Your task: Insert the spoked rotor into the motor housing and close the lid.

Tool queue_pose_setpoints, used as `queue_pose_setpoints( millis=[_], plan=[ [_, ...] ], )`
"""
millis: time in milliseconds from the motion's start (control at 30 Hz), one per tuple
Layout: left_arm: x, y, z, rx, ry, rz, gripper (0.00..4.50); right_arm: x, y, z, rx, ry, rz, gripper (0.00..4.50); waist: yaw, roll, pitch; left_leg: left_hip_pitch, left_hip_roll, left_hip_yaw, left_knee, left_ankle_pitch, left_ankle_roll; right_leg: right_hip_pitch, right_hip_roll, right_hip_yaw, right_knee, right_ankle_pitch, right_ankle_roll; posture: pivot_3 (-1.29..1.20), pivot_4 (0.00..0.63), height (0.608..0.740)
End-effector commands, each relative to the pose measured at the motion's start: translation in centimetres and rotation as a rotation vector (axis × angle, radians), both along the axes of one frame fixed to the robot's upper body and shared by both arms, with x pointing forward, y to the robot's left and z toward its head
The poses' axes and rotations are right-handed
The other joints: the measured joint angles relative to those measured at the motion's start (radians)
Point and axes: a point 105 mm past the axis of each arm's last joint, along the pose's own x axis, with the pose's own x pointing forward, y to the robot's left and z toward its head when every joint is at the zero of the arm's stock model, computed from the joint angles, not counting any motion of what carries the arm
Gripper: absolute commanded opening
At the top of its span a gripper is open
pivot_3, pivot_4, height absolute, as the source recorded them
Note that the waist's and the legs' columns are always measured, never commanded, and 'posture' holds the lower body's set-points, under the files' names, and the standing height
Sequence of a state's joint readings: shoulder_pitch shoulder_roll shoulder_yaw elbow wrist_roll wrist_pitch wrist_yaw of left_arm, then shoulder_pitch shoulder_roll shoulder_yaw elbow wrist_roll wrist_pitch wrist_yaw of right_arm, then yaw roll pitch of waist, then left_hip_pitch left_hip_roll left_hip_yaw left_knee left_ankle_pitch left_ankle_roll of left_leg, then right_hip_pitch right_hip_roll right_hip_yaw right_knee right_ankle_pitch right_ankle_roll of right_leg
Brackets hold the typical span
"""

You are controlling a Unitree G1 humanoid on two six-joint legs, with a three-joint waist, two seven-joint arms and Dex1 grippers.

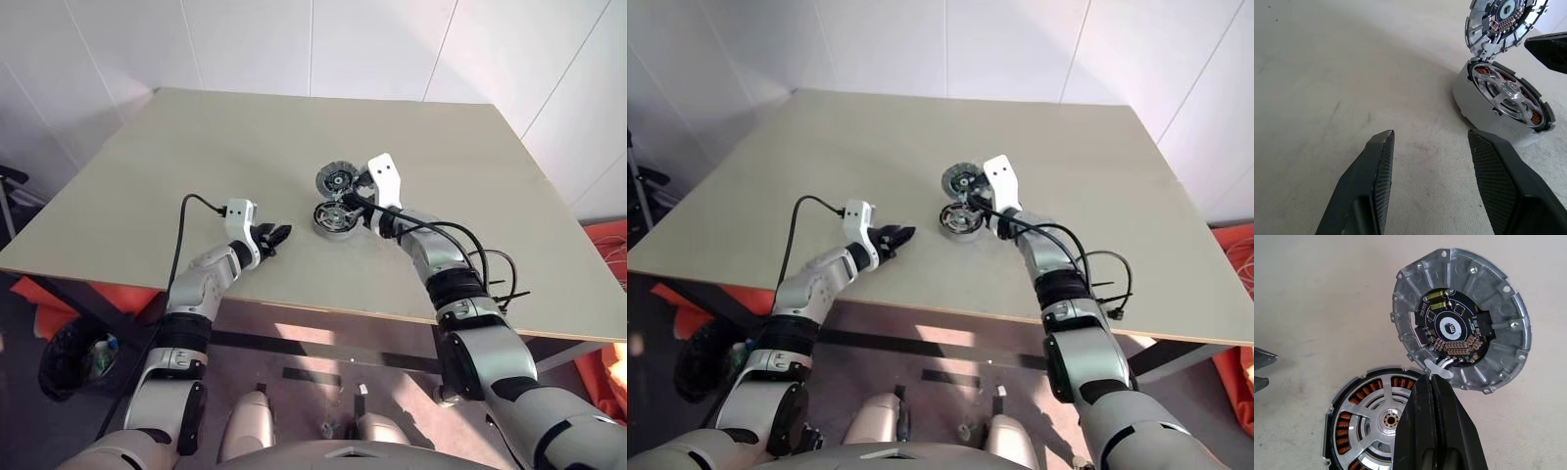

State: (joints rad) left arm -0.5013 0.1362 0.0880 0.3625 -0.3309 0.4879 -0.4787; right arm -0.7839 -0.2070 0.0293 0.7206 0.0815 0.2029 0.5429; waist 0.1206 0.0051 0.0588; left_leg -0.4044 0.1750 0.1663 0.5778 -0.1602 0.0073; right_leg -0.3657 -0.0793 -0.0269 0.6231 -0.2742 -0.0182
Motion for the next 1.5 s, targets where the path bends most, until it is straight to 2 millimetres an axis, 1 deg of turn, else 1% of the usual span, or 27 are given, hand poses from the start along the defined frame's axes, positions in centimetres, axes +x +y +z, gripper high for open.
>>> queue_pose_setpoints(
  millis=[33,133,167,233,367,433,467,533,567,633,700,767,833,867,933,967,1000,1033,1067,1133,1200,1333,1433,1500],
  plan=[
    [0.5,0.1,1.6,0.002,-0.063,0.006,2.54,0.3,0.7,-0.1,0.051,0.007,-0.008,0.00,-0.001,0.000,0.000,0.000,0.000,0.000,0.000,0.000,0.000,0.000,0.000,0.000,0.000,0.000,0.000,0.00,0.000,0.740],
    [0.6,0.6,1.5,0.007,-0.060,0.022,2.54,0.2,0.8,-1.4,0.045,0.037,-0.024,0.00,-0.001,0.000,0.000,0.000,0.000,0.000,0.000,0.000,0.000,0.000,0.000,0.000,0.000,0.000,0.000,0.00,0.000,0.740],
    [0.6,0.7,1.5,0.009,-0.060,0.026,2.54,0.2,0.8,-1.5,0.039,0.038,-0.025,0.00,-0.001,0.000,0.000,0.000,0.000,0.000,0.000,0.000,0.000,0.000,0.000,0.000,0.000,0.000,0.000,0.00,0.000,0.740],
    [0.6,0.8,1.5,0.009,-0.061,0.031,2.54,0.3,0.5,-1.2,0.034,0.022,-0.032,0.00,-0.001,0.000,0.000,0.000,0.000,0.000,0.000,0.000,0.000,0.000,0.000,0.000,0.000,0.000,0.000,0.00,0.000,0.740],
    [0.7,0.8,1.4,0.013,-0.059,0.032,2.54,0.6,-0.1,0.8,0.055,-0.040,-0.008,0.00,0.001,0.000,0.000,0.000,0.000,0.000,0.000,0.000,0.000,0.000,0.000,0.000,0.001,0.000,0.000,0.00,0.000,0.740],
    [0.7,0.7,1.3,0.013,-0.058,0.031,2.54,0.2,-0.1,2.7,0.061,-0.114,0.055,0.00,0.002,0.000,0.000,0.000,0.000,0.000,0.001,0.001,0.000,0.000,0.000,0.000,0.001,0.000,0.000,0.00,0.000,0.740],
    [0.7,0.7,1.3,0.012,-0.058,0.030,2.54,0.0,-0.1,3.4,0.055,-0.142,0.080,0.00,0.002,0.000,0.000,-0.001,0.000,0.000,0.001,0.001,0.001,0.000,0.000,0.000,0.001,0.000,0.000,0.00,0.000,0.740],
    [0.8,0.6,1.3,0.010,-0.057,0.028,2.54,-0.8,-0.2,5.2,0.000,-0.204,0.158,0.00,0.003,0.000,0.000,-0.001,0.000,0.000,0.001,0.001,0.001,0.000,0.000,0.000,0.000,0.000,0.000,0.00,0.000,0.740],
    [0.8,0.5,1.3,0.010,-0.057,0.028,2.54,-1.1,-0.2,5.7,-0.017,-0.217,0.185,0.00,0.003,0.000,0.000,-0.001,0.000,0.000,0.001,0.001,0.001,0.000,0.000,0.000,0.000,0.002,0.002,0.00,0.000,0.740],
    [0.9,0.5,1.3,0.008,-0.056,0.027,2.54,-1.7,-0.1,6.2,-0.054,-0.229,0.234,0.00,0.003,0.000,0.000,0.000,0.000,0.000,0.001,0.001,0.001,0.000,0.000,0.000,0.000,0.003,0.004,0.00,0.000,0.740],
    [0.9,0.4,1.2,-0.007,-0.048,0.024,2.54,-3.7,0.0,6.2,-0.183,-0.223,0.409,0.00,0.003,0.000,0.000,0.000,0.000,0.000,0.001,0.001,0.002,0.000,0.001,0.000,0.000,0.002,0.004,0.00,0.000,0.740],
    [0.9,0.2,1.2,-0.018,-0.041,0.021,2.57,-5.4,-0.1,5.8,-0.310,-0.201,0.563,0.40,0.006,-0.001,0.000,0.000,0.000,0.000,0.001,0.000,0.002,0.001,0.000,0.000,0.000,0.002,0.004,0.00,0.000,0.740],
    [0.9,0.1,1.2,-0.025,-0.039,0.019,2.57,-6.0,-0.3,5.9,-0.366,-0.186,0.628,0.88,0.005,-0.001,0.000,0.000,0.000,0.000,0.002,-0.001,0.004,0.002,0.000,0.000,0.000,0.003,0.004,0.00,0.000,0.740],
    [0.9,0.1,1.2,-0.027,-0.038,0.019,2.57,-6.1,-0.3,5.9,-0.375,-0.172,0.653,1.23,0.004,-0.001,0.000,0.000,0.000,0.000,0.002,-0.001,0.005,0.001,0.000,0.000,0.000,0.003,0.004,0.00,0.000,0.740],
    [1.0,0.0,1.2,-0.029,-0.038,0.019,2.57,-5.5,-0.6,5.3,-0.438,-0.156,0.660,1.90,-0.001,-0.001,0.000,0.000,0.001,0.000,0.003,-0.001,0.005,0.001,0.001,0.000,0.001,0.002,0.003,0.00,0.000,0.740],
    [1.0,0.0,1.2,-0.030,-0.038,0.019,2.57,-5.2,-0.7,5.1,-0.468,-0.157,0.654,2.24,-0.001,-0.001,0.000,0.000,0.001,0.000,0.003,-0.001,0.005,0.001,0.001,0.000,0.001,0.001,0.000,0.00,0.000,0.740],
    [1.0,0.0,1.2,-0.030,-0.038,0.019,2.57,-4.8,-0.8,4.9,-0.496,-0.165,0.641,2.59,-0.001,-0.001,0.000,0.000,0.001,0.000,0.003,-0.001,0.005,0.001,0.001,0.000,0.001,0.001,-0.001,0.00,0.000,0.740],
    [1.0,0.0,1.2,-0.031,-0.038,0.021,2.57,-4.2,-0.7,4.7,-0.530,-0.179,0.625,2.98,0.000,-0.001,0.000,0.000,0.001,0.000,0.003,0.000,0.006,0.001,0.001,0.000,0.002,0.001,-0.002,0.00,0.000,0.740],
    [0.9,0.1,1.2,-0.032,-0.037,0.022,2.57,-3.9,-0.5,4.7,-0.545,-0.188,0.633,3.25,0.000,-0.001,0.000,0.000,0.002,0.000,0.003,0.000,0.006,0.001,0.001,0.000,0.002,0.001,-0.002,0.00,0.000,0.740],
    [0.8,0.2,1.1,-0.033,-0.036,0.028,2.57,-3.4,0.4,4.8,-0.535,-0.197,0.648,3.25,-0.001,-0.001,0.000,0.000,0.002,0.000,0.004,0.000,0.006,0.000,0.001,0.000,0.002,0.001,-0.002,0.00,0.000,0.740],
    [0.7,0.3,1.0,-0.034,-0.034,0.033,2.57,-2.9,1.0,4.6,-0.526,-0.182,0.657,3.25,-0.004,-0.001,0.000,0.000,0.002,0.000,0.004,0.000,0.006,0.000,0.001,0.000,0.002,0.002,-0.003,0.00,0.000,0.740],
    [0.7,0.4,1.0,-0.035,-0.033,0.041,2.57,-2.4,1.2,2.6,-0.634,-0.144,0.696,3.25,0.000,-0.001,0.000,-0.001,0.002,0.000,0.004,0.000,0.006,0.000,0.001,-0.001,0.002,0.001,-0.003,0.00,0.000,0.740],
    [0.7,0.7,1.1,-0.036,-0.034,0.051,2.57,-2.4,1.6,2.3,-0.635,-0.129,0.728,3.25,0.002,-0.001,0.001,-0.002,0.002,0.000,0.005,0.000,0.007,0.000,0.001,-0.001,0.001,0.001,-0.003,0.00,0.000,0.740],
    [0.6,0.8,1.0,-0.036,-0.033,0.056,2.57,-2.4,1.4,2.0,-0.653,-0.119,0.738,3.25,0.001,-0.001,0.001,-0.003,0.002,0.000,0.006,-0.001,0.008,-0.001,0.001,-0.001,0.002,0.001,-0.003,0.00,0.000,0.740]
  ],
)
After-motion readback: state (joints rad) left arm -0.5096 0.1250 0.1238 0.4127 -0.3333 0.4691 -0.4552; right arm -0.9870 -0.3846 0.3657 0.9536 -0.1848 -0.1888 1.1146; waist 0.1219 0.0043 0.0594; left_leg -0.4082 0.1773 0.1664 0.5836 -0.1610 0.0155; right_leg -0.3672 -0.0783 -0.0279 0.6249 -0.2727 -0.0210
